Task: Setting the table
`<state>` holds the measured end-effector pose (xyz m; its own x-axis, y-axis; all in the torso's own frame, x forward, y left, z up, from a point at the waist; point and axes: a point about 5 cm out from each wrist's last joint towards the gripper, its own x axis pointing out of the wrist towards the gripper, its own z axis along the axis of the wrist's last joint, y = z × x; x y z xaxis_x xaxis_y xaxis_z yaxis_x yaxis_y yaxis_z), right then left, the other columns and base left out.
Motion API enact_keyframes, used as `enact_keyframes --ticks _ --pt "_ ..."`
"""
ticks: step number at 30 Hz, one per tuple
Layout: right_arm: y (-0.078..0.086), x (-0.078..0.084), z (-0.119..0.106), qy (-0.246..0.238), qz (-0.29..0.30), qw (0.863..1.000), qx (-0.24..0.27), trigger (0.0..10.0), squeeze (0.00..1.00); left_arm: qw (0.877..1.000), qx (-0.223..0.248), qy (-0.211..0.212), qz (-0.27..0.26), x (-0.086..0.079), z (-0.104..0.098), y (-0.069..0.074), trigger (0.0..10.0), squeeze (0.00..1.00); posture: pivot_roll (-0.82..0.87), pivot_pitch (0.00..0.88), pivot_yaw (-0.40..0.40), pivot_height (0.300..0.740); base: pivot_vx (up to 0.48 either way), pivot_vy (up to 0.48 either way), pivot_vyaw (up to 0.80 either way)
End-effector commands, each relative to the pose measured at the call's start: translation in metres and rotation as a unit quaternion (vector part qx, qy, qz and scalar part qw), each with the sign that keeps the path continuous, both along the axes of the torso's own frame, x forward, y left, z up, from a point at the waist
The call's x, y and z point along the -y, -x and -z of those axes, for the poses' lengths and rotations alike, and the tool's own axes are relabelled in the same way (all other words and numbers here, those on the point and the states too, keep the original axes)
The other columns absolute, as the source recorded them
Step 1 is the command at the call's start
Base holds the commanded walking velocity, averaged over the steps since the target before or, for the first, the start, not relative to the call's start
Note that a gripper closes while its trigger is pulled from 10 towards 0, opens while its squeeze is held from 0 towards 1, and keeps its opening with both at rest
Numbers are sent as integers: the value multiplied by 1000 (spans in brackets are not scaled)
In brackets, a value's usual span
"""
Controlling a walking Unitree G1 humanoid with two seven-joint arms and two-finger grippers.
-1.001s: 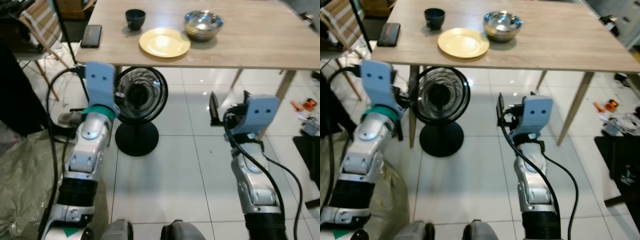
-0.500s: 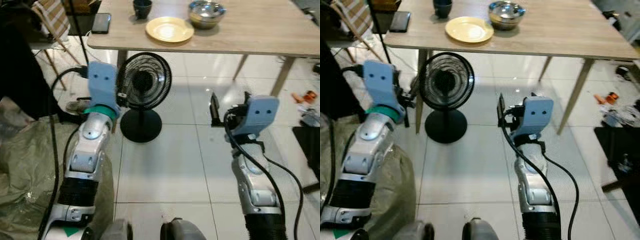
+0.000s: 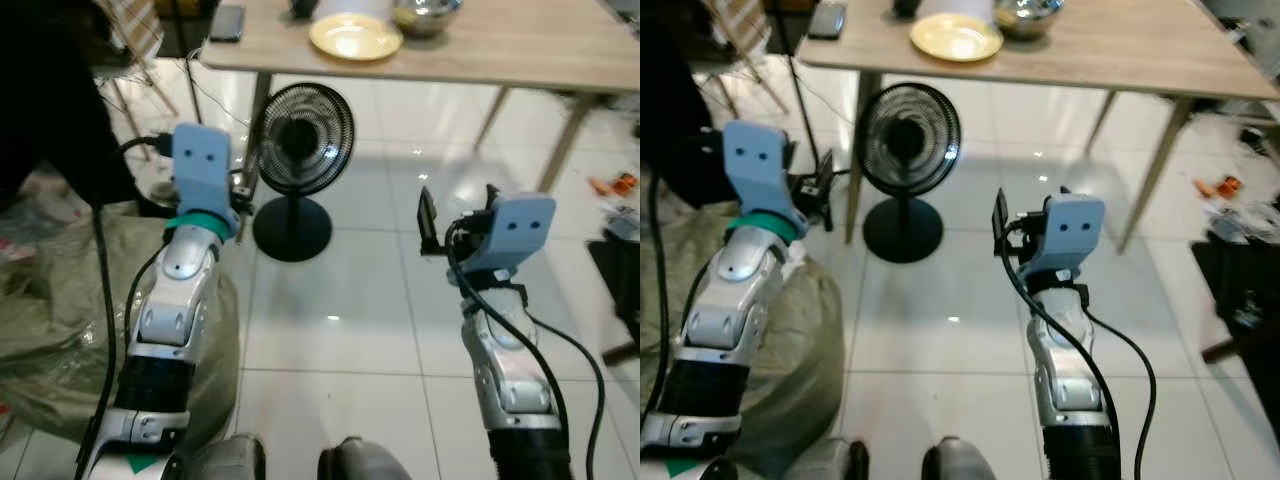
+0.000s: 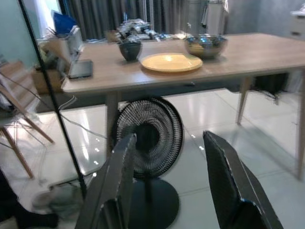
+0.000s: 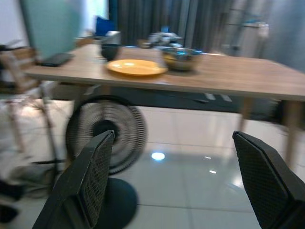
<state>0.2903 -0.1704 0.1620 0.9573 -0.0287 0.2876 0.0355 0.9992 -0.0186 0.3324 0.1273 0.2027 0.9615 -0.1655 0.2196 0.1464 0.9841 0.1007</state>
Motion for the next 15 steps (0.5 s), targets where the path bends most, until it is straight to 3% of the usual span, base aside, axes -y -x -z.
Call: enact_keyframes --ticks 1,15 --pt "1 -2 3 1 -4 1000 -5 10000 0 1000 -9 -5 -10 -5 5 1 10000 0 -9 28 -2 740 -285 0 0" --pt "1 -2 3 1 -3 1000 -6 10000 0 1000 -9 -4 -10 -5 5 1 10000 0 -12 32 -3 740 -289 0 0"
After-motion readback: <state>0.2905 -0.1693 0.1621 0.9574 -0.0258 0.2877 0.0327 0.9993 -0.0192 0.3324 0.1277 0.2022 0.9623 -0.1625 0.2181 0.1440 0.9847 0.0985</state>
